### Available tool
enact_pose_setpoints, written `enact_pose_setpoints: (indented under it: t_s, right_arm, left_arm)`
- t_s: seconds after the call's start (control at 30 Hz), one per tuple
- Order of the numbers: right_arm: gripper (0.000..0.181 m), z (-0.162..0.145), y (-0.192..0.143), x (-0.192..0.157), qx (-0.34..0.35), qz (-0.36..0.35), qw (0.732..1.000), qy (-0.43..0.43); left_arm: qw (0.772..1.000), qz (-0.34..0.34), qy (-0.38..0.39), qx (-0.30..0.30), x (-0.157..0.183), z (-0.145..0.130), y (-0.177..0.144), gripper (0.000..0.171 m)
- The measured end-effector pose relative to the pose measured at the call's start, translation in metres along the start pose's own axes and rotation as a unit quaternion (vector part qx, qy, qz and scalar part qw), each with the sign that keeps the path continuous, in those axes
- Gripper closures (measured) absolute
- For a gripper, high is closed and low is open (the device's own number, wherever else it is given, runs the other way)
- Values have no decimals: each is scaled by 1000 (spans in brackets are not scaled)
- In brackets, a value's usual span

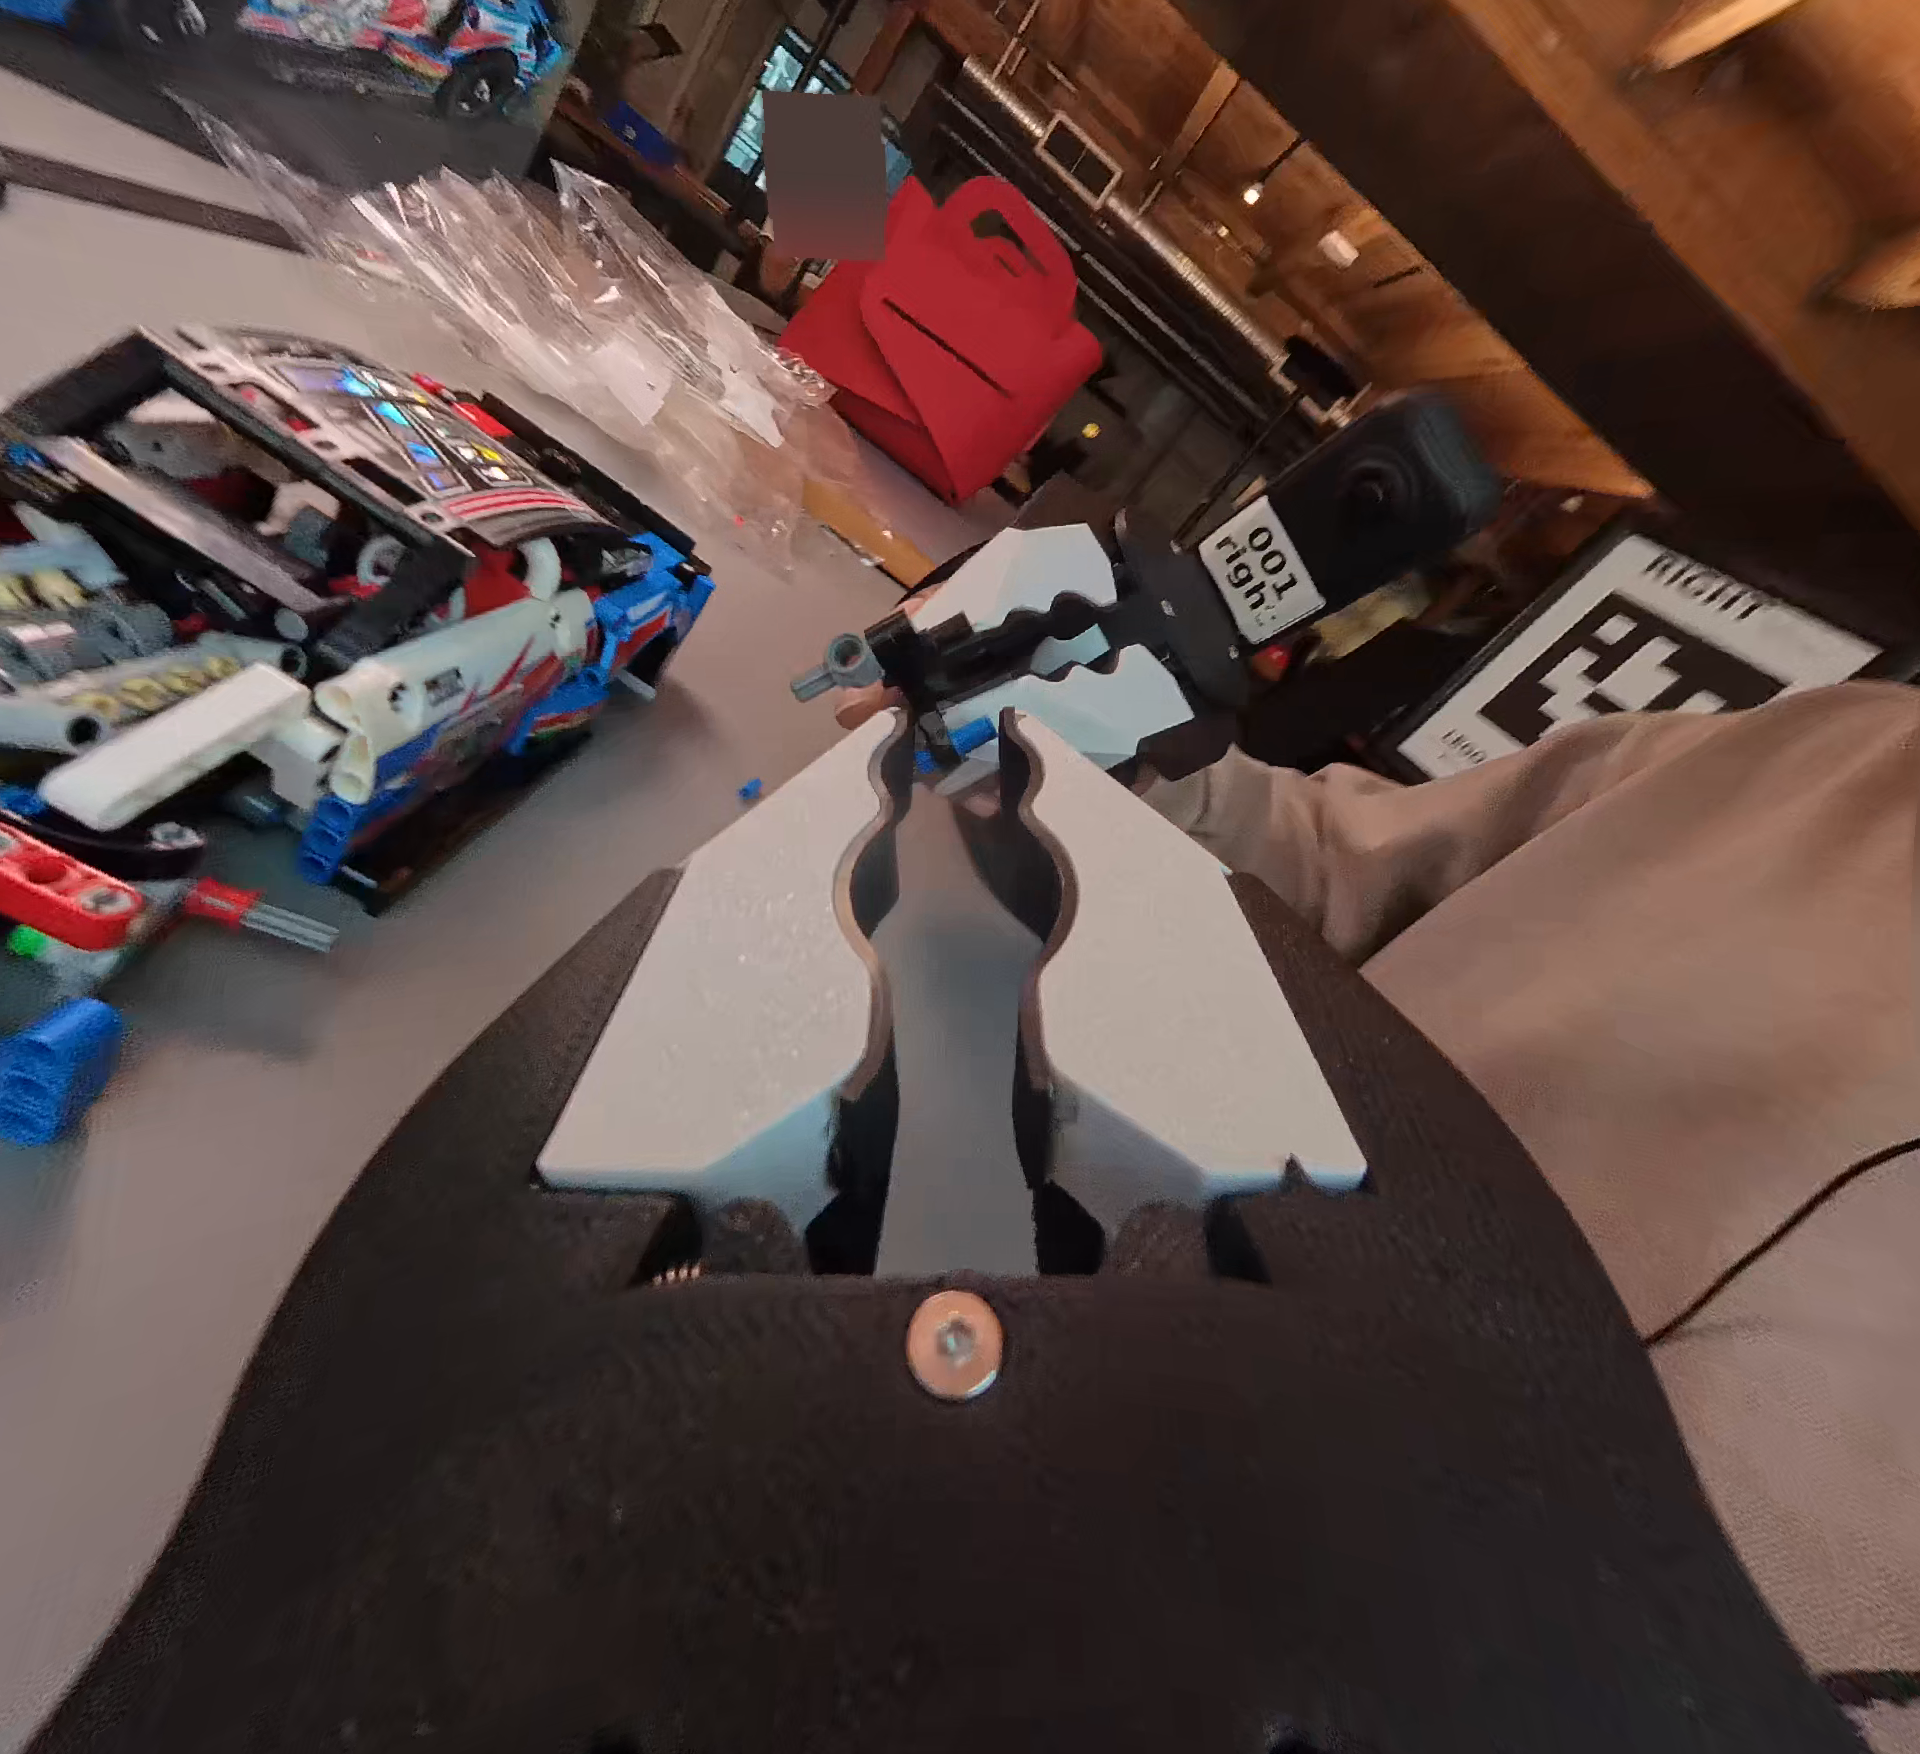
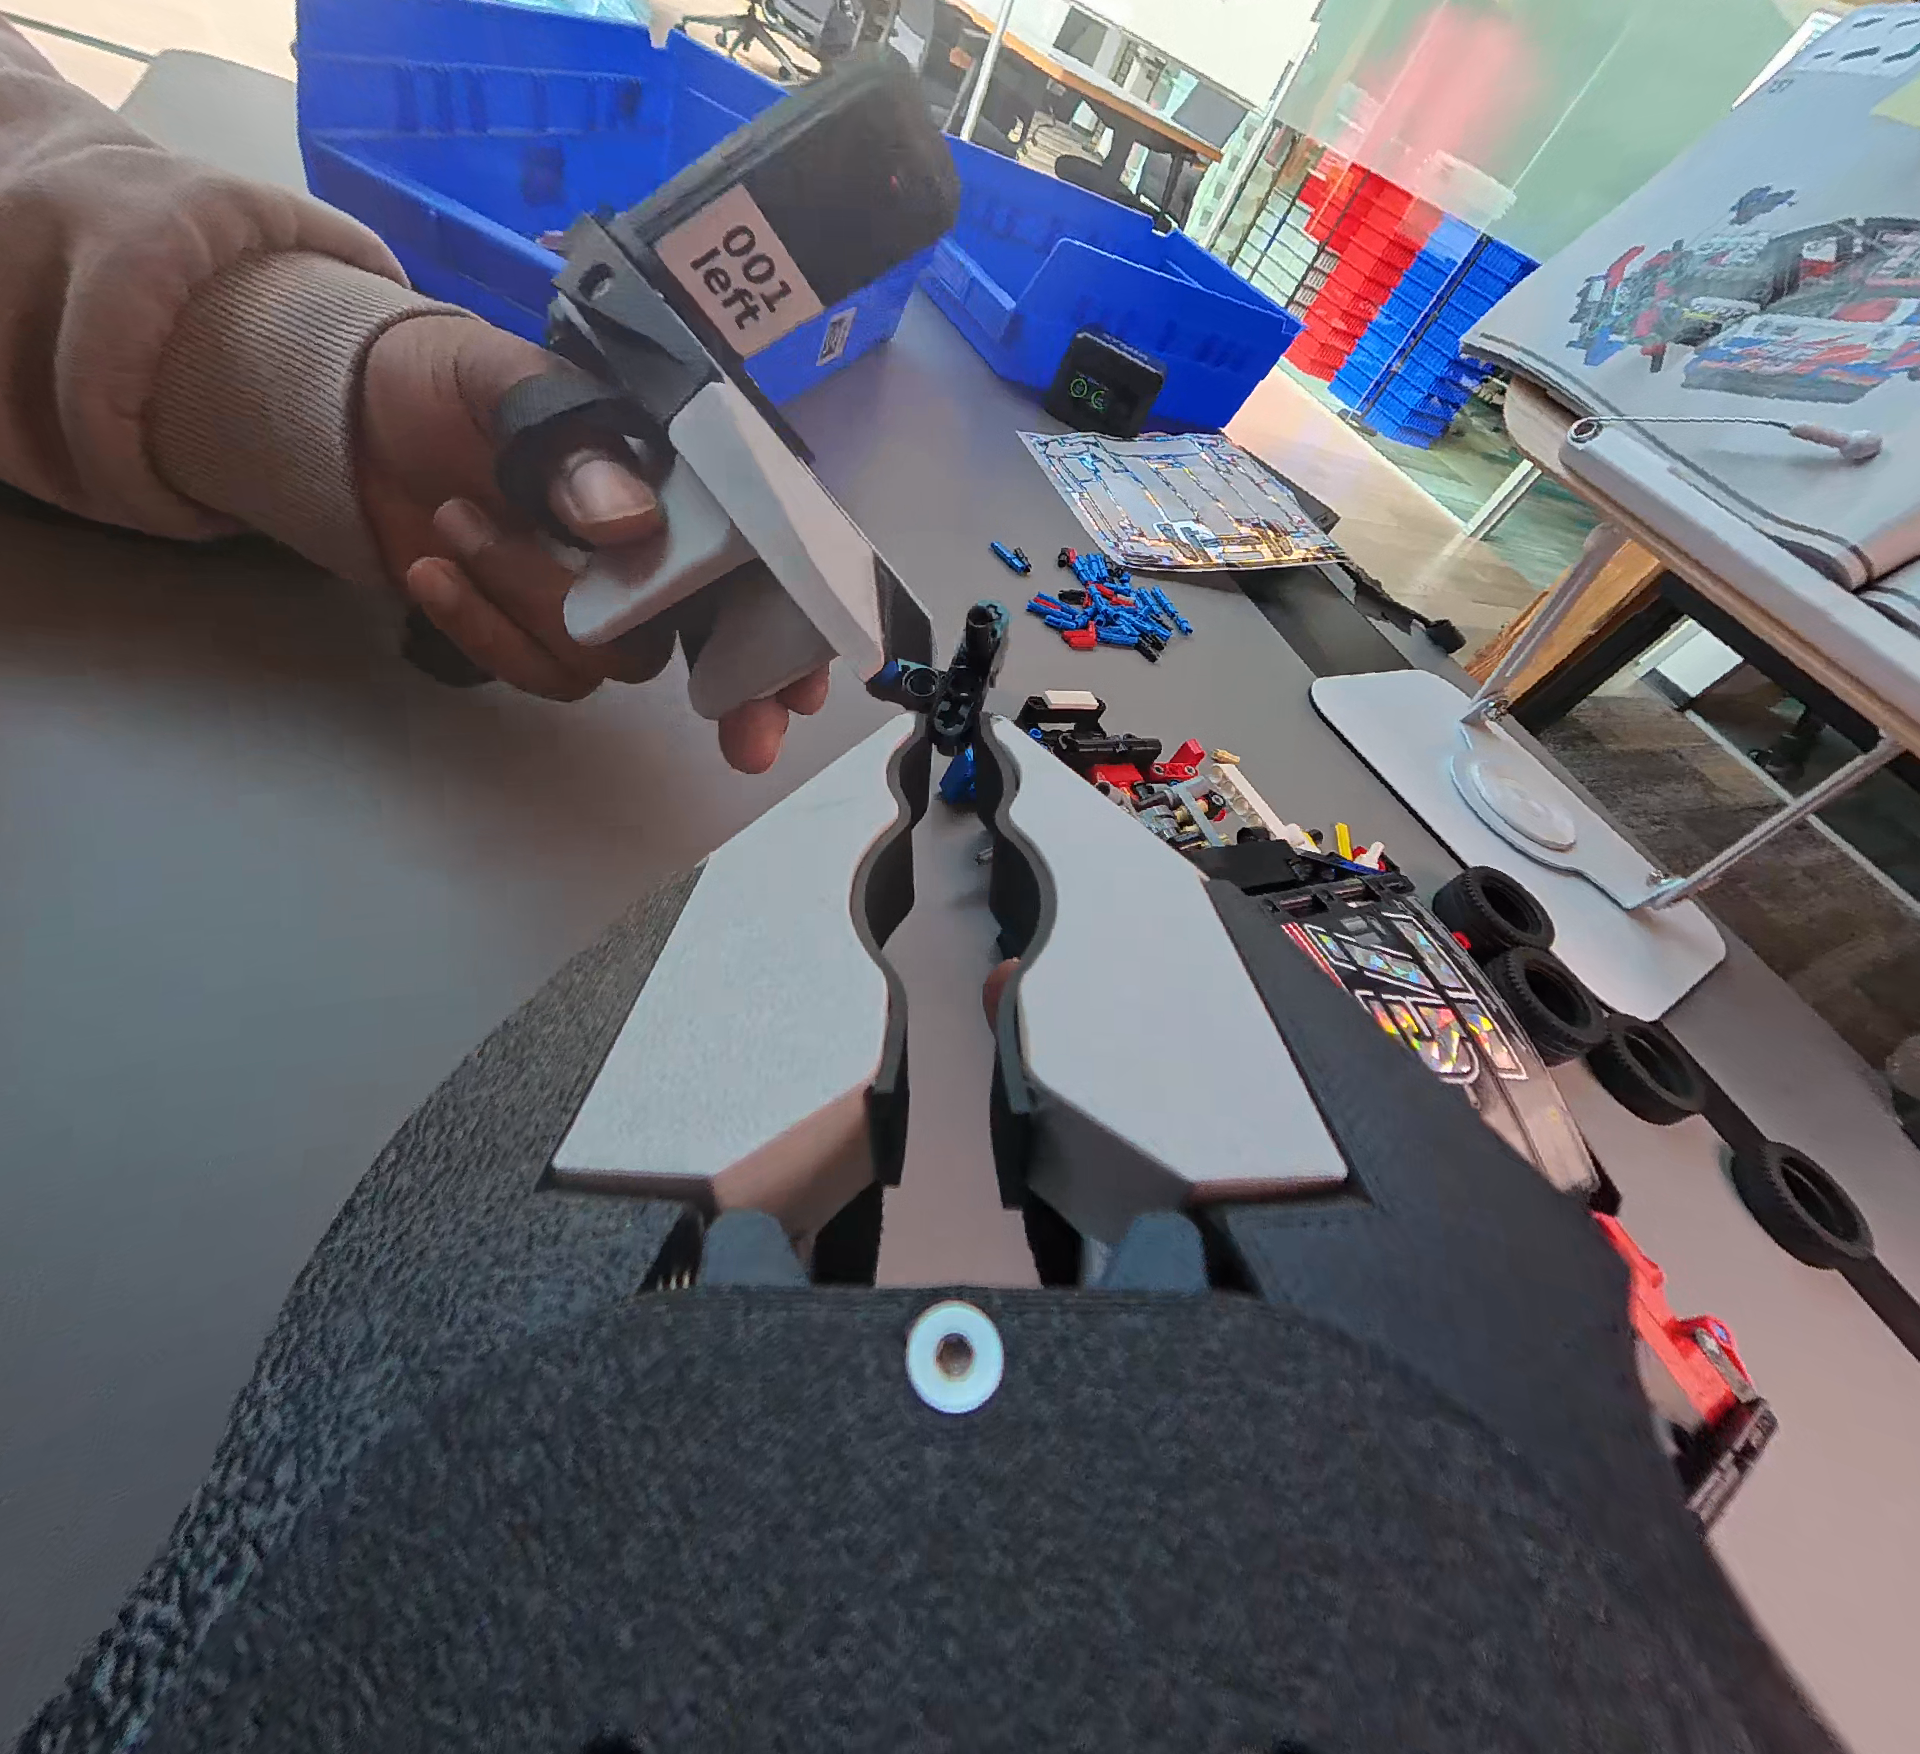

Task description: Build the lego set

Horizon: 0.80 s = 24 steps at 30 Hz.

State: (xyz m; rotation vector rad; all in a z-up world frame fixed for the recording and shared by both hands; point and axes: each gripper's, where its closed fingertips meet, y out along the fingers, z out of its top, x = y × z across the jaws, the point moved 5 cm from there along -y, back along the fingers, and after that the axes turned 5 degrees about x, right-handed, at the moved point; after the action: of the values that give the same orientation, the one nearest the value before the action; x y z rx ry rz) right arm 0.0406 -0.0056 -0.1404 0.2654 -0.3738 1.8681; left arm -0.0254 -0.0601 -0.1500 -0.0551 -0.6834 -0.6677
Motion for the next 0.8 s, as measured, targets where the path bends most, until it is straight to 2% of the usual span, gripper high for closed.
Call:
enact_pose_setpoints:
  t_s: [0.1, 0.2, 0.3, 0.37, 0.57, 0.67, 0.8]
  right_arm:
    - [176, 0, 0, 3, -4, -15, 999, 31]
    - [176, -2, 0, 8, -13, -32, 997, 68]
    - [177, -3, 1, 8, -22, -40, 994, 98]
    - [176, -2, 3, 7, -26, -45, 992, 115]
    - [176, -3, 7, 1, -39, -54, 987, 145]
    - [176, -2, 8, -2, -41, -55, 985, 159]
    - [176, -2, 7, -2, -38, -51, 986, 155]
  left_arm:
    - [986, 53, 154, -20, 4, 5, -3, 153]
    - [947, 107, 299, -42, 8, 6, -4, 156]
    - [909, 140, 389, -48, 11, 5, -4, 159]
    - [900, 146, 404, -70, 9, 0, -2, 157]
    - [889, 165, 420, -70, 6, 0, -3, 162]
    - [876, 172, 444, -76, 6, -1, -3, 163]
    - [878, 169, 440, -82, 6, 0, -3, 165]
